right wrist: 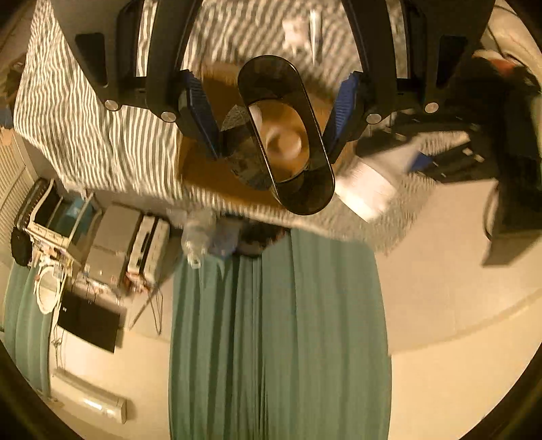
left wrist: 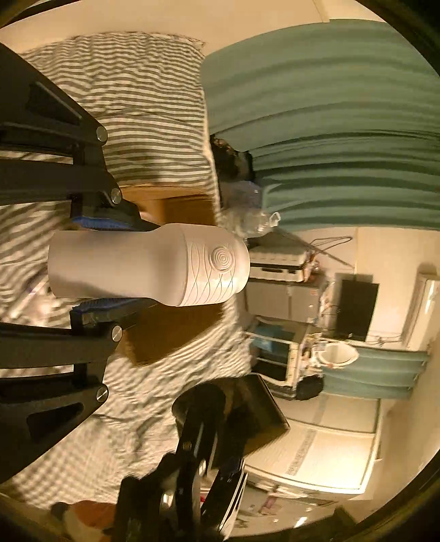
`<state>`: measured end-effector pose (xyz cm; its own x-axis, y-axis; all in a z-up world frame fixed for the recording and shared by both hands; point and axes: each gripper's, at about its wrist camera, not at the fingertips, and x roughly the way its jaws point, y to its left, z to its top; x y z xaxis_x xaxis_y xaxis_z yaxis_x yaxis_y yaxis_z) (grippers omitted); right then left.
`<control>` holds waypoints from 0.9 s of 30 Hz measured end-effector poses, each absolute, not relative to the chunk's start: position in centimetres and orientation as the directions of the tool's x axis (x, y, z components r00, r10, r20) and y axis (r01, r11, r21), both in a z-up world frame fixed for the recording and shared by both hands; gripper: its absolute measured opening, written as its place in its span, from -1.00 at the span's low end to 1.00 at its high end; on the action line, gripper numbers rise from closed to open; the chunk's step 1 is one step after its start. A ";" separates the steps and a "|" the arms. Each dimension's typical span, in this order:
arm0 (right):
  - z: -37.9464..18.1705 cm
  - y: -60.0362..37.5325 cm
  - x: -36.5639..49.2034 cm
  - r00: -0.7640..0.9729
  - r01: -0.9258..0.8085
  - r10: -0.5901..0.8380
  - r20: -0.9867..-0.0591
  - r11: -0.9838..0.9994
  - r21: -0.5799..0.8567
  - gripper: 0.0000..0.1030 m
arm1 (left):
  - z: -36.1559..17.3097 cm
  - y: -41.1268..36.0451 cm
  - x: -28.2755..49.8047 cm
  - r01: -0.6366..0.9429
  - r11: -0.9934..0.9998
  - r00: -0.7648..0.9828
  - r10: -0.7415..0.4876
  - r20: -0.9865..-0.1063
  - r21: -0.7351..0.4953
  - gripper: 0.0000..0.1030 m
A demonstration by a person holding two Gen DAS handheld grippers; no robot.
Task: Organize objects
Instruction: 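Carry the bottle and case over the box and release both inside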
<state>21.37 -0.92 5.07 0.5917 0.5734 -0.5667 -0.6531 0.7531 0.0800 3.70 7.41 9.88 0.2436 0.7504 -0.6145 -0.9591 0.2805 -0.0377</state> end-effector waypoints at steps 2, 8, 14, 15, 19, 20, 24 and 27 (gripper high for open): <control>6.1 -0.3 22.9 0.606 -0.645 0.590 -0.534 0.757 0.104 0.18 | 10.4 10.0 3.0 -0.963 0.264 0.240 0.760 -0.604 -0.051 -0.38; 4.9 1.3 29.0 0.645 -0.587 0.578 -0.501 0.793 0.159 0.18 | 8.7 17.5 2.0 -0.978 0.201 0.190 0.764 -0.616 -0.052 -0.38; -1.5 2.4 36.1 0.634 -0.516 0.501 -0.588 0.841 0.160 0.18 | 1.6 23.4 2.7 -0.978 0.207 0.168 0.670 -0.723 -0.036 -0.38; -2.6 2.7 37.2 0.626 -0.510 0.491 -0.606 0.846 0.158 0.18 | 0.4 23.9 2.9 -0.975 0.217 0.179 0.649 -0.739 -0.046 -0.38; -7.7 3.6 40.6 0.578 -0.495 0.450 -0.681 0.857 0.146 0.18 | -3.5 26.0 3.7 -0.973 0.223 0.176 0.588 -0.789 -0.051 -0.38; -8.8 3.6 41.3 0.563 -0.493 0.447 -0.695 0.857 0.151 0.18 | -4.3 26.3 4.1 -0.967 0.252 0.184 0.575 -0.797 -0.042 -0.38; -12.4 4.3 42.7 0.521 -0.496 0.416 -0.745 0.858 0.133 0.18 | -6.6 27.0 5.2 -0.966 0.256 0.157 0.540 -0.827 -0.016 -0.38; -14.0 4.8 42.9 0.492 -0.500 0.416 -0.765 0.854 0.143 0.18 | -7.9 27.3 5.8 -0.968 0.251 0.152 0.523 -0.838 -0.019 -0.38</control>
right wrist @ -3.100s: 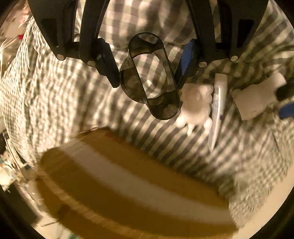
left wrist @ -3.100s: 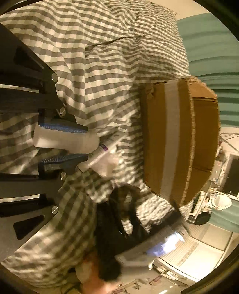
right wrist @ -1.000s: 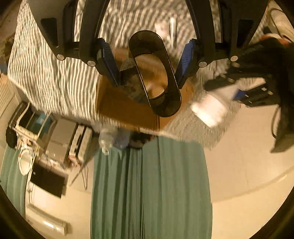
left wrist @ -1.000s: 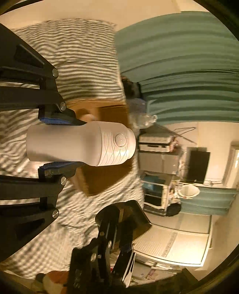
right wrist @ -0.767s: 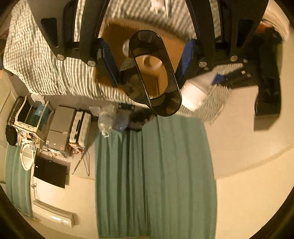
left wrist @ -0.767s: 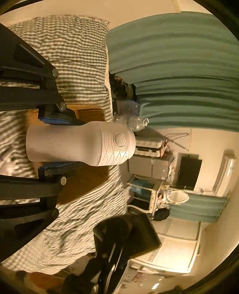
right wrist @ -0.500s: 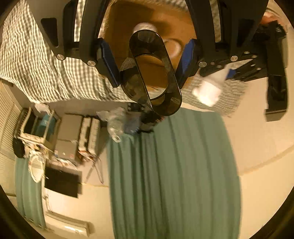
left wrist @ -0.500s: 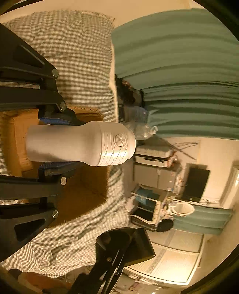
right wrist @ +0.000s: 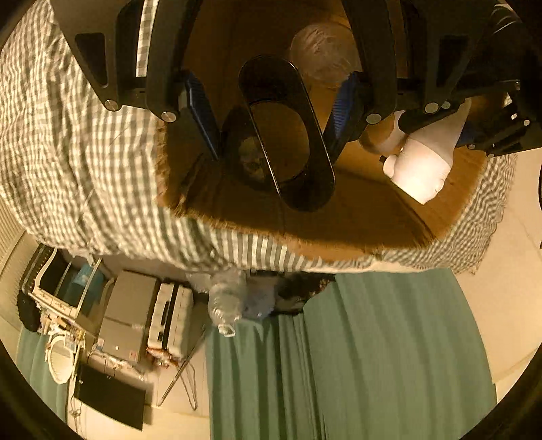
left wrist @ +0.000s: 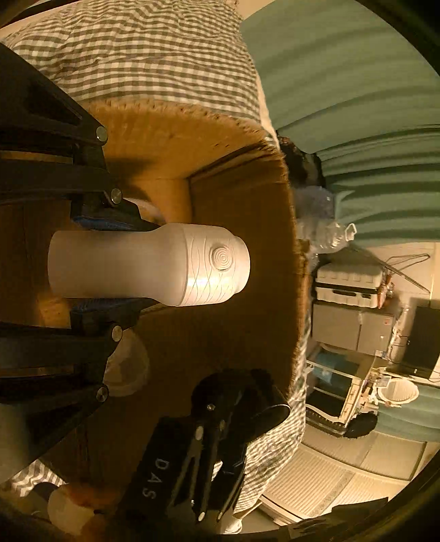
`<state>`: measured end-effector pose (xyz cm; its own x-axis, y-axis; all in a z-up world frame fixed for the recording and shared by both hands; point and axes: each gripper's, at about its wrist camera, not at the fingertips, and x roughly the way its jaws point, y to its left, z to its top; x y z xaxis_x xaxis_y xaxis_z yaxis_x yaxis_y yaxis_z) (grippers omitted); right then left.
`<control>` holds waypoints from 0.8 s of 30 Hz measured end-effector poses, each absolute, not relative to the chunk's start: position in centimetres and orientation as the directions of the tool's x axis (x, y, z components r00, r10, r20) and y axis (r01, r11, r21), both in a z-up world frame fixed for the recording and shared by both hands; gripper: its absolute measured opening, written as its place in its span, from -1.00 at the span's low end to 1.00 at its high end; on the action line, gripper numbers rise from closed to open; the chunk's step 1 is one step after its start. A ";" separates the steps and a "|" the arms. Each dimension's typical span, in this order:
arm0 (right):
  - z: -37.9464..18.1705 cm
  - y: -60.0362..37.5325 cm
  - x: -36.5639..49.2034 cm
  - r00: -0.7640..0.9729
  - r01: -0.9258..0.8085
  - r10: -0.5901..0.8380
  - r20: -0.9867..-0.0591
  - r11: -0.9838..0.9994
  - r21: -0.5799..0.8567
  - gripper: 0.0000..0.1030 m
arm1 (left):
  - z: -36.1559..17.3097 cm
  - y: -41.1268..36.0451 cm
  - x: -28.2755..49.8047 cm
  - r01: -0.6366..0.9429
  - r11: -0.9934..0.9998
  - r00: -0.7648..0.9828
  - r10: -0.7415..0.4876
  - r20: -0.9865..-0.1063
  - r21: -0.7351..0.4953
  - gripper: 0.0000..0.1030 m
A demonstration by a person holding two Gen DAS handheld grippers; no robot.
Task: Organize objects
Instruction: 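Carry the bottle and case over the box and release both inside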
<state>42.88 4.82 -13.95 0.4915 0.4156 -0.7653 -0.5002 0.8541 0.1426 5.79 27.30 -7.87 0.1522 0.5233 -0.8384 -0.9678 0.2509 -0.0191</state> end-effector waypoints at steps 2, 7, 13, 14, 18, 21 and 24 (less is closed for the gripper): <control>-14.4 4.8 43.0 0.483 -0.503 0.426 -0.765 0.850 0.155 0.18 | -8.2 27.3 5.8 -0.969 0.247 0.152 0.521 -0.840 -0.022 -0.38; -13.0 4.0 42.8 0.499 -0.493 0.462 -0.733 0.847 0.199 0.26 | -8.0 26.3 6.0 -0.964 0.266 0.168 0.544 -0.822 -0.021 -0.28; -8.4 1.3 40.5 0.578 -0.468 0.484 -0.657 0.856 0.218 0.43 | -4.6 24.6 5.0 -0.966 0.259 0.148 0.622 -0.769 0.024 0.46; -7.3 0.9 39.9 0.591 -0.467 0.485 -0.645 0.857 0.217 0.43 | -3.9 24.4 4.8 -0.967 0.253 0.145 0.629 -0.764 0.026 0.47; -2.6 -0.9 35.8 0.642 -0.485 0.489 -0.590 0.855 0.182 0.43 | 0.5 21.8 3.9 -0.971 0.236 0.140 0.682 -0.718 0.034 0.60; 0.1 -1.8 32.4 0.659 -0.505 0.493 -0.568 0.850 0.151 0.45 | 3.9 19.5 3.1 -0.975 0.217 0.125 0.733 -0.669 0.056 0.73; 1.9 -3.0 28.9 0.677 -0.520 0.496 -0.544 0.845 0.125 0.45 | 6.8 16.6 2.0 -0.979 0.194 0.113 0.766 -0.632 0.060 0.74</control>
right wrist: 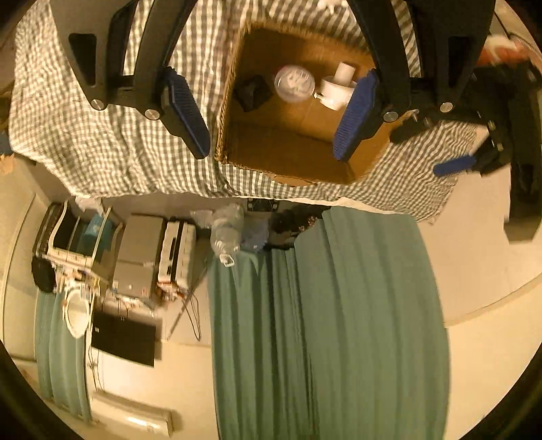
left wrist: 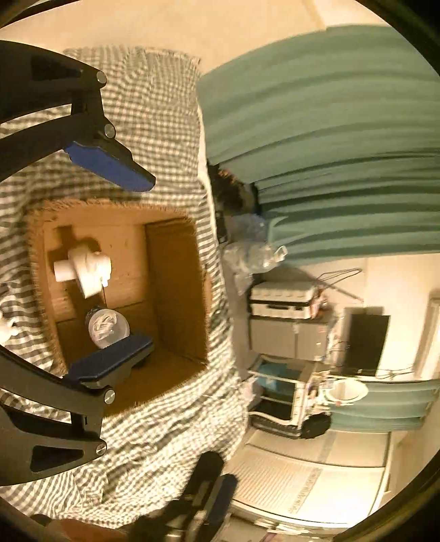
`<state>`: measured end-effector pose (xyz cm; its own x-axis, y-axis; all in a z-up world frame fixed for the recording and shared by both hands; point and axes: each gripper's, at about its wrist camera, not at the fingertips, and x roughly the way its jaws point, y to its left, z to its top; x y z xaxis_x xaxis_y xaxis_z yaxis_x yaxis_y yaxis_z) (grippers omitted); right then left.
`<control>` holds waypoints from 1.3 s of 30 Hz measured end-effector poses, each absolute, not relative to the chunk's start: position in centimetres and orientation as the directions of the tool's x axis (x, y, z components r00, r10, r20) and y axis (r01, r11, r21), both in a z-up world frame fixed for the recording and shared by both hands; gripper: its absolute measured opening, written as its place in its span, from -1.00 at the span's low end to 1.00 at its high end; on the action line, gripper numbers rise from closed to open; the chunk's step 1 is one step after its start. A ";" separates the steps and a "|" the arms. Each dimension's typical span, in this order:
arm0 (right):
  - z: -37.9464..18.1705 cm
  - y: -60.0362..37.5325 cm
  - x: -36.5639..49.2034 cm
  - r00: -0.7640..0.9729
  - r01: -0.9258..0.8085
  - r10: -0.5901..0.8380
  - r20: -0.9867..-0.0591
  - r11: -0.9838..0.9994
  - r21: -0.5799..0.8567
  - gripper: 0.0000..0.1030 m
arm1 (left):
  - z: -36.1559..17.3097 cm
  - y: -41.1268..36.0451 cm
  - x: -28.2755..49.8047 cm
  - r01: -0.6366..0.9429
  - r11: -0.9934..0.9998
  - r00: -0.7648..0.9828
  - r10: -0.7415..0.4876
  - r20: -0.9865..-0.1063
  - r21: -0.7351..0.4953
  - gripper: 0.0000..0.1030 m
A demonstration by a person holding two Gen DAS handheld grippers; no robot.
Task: Organize objects
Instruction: 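Carry the bottle and case over the box and release both inside, then grasp the white toothpaste tube with the left tool while the right tool grasps the white figurine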
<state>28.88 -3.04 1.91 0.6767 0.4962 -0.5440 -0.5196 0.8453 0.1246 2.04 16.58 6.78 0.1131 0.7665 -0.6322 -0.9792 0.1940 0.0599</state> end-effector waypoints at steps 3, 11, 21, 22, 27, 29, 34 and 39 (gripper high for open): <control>2.9 -4.1 25.3 0.690 -0.531 0.504 -0.520 0.840 0.111 0.46 | 8.4 13.8 0.7 -0.983 0.170 0.094 0.785 -0.612 0.067 0.77; 1.4 -7.6 19.2 0.701 -0.547 0.540 -0.466 0.826 0.135 0.46 | 9.0 6.6 -0.7 -0.989 0.129 0.065 0.809 -0.584 0.069 0.84; -3.9 -8.1 18.8 0.683 -0.552 0.519 -0.514 0.828 0.103 0.46 | 3.1 4.8 0.3 -0.997 0.008 -0.040 0.784 -0.620 0.075 0.84; -4.8 -7.9 19.1 0.672 -0.555 0.517 -0.531 0.826 0.102 0.46 | 2.1 5.0 0.4 -0.997 -0.005 -0.049 0.778 -0.626 0.073 0.84; -9.2 -7.1 20.7 0.595 -0.566 0.495 -0.633 0.817 0.107 0.46 | -3.3 5.8 0.7 -0.992 -0.058 -0.116 0.734 -0.669 0.109 0.84; -11.0 -6.6 21.5 0.552 -0.569 0.489 -0.675 0.813 0.123 0.46 | -5.8 6.1 0.7 -0.993 -0.040 -0.106 0.696 -0.710 0.108 0.84; -14.0 -4.3 21.9 0.494 -0.604 0.429 -0.756 0.795 0.056 0.46 | -10.5 6.6 1.1 -0.995 -0.003 -0.080 0.626 -0.776 0.101 0.84; -15.5 -2.4 21.2 0.475 -0.639 0.382 -0.793 0.769 -0.012 0.45 | -13.8 6.8 2.0 -0.995 0.078 -0.004 0.565 -0.825 0.058 0.68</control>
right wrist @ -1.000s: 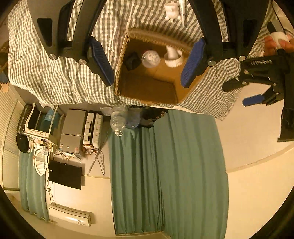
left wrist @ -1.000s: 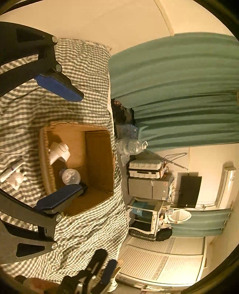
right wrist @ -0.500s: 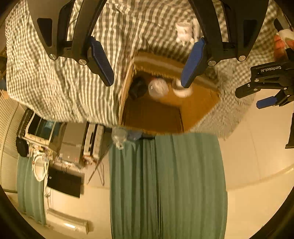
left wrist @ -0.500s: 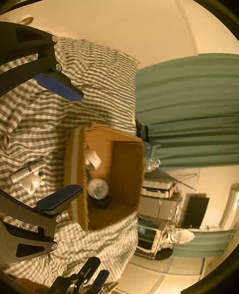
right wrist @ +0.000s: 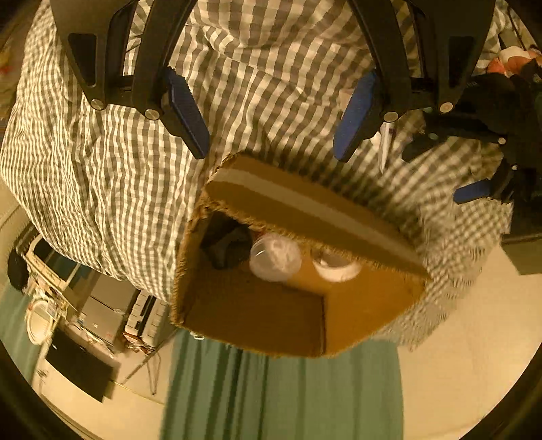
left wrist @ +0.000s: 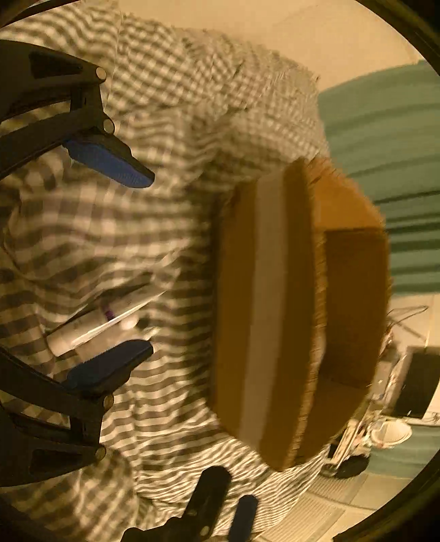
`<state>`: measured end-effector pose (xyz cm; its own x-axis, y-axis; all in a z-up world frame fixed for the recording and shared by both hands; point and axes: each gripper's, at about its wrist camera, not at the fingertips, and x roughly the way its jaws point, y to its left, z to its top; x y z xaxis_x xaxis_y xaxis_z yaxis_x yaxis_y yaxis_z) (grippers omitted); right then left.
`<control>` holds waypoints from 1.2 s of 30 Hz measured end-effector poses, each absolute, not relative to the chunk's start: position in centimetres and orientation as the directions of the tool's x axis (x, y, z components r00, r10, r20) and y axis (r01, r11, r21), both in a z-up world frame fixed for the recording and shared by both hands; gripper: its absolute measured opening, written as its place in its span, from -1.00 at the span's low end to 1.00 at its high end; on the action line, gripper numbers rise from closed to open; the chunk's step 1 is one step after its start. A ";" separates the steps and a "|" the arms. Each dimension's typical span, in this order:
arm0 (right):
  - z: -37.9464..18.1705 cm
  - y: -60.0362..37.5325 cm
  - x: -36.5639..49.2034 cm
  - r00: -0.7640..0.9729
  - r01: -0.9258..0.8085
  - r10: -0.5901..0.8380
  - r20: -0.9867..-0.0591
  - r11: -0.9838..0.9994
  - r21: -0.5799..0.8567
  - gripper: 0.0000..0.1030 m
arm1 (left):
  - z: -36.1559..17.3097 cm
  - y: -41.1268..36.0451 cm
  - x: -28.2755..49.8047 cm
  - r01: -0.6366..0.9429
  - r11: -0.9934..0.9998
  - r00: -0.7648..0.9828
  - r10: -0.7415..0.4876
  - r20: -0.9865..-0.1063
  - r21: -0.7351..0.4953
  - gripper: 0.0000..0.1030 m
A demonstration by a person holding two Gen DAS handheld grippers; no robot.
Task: Organize objects
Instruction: 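Grasp the white toothpaste tube with the left tool while the right tool grasps the white figurine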
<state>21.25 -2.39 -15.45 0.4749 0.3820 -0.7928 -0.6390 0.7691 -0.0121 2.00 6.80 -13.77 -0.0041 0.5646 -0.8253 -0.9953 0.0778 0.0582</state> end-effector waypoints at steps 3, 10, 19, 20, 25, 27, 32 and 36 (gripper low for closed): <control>-16.1 -1.7 20.9 0.474 -0.648 0.357 -0.805 0.761 -0.044 0.45 | -15.6 6.9 2.6 -0.991 0.137 0.068 0.504 -0.861 0.002 0.31; -16.6 -1.2 20.9 0.470 -0.642 0.337 -0.815 0.765 -0.054 0.45 | -18.1 7.0 3.7 -0.975 0.219 0.131 0.409 -0.903 -0.042 -0.10; -16.8 -0.9 21.1 0.472 -0.629 0.314 -0.824 0.774 -0.065 0.45 | -20.7 8.0 3.9 -0.953 0.264 0.222 0.280 -0.934 -0.147 -0.18; -16.8 -0.9 21.2 0.472 -0.627 0.313 -0.824 0.776 -0.065 0.45 | -20.9 7.9 4.3 -0.948 0.281 0.231 0.272 -0.934 -0.152 -0.30; -17.0 -0.8 21.1 0.467 -0.620 0.306 -0.830 0.782 -0.060 0.45 | -18.7 6.8 3.7 -0.953 0.269 0.231 0.341 -0.911 -0.141 -0.56; -17.2 -0.7 21.2 0.456 -0.623 0.308 -0.835 0.780 -0.053 0.45 | -17.2 7.0 2.4 -0.960 0.244 0.226 0.400 -0.888 -0.135 -0.57; -18.3 0.1 21.4 0.388 -0.655 0.326 -0.862 0.756 -0.009 0.45 | -13.1 6.4 -0.4 -0.963 0.220 0.249 0.494 -0.833 -0.158 -0.57; -19.9 1.7 21.3 0.303 -0.696 0.339 -0.890 0.717 0.036 0.46 | -11.6 6.4 -2.2 -0.977 0.192 0.188 0.555 -0.810 -0.096 -0.57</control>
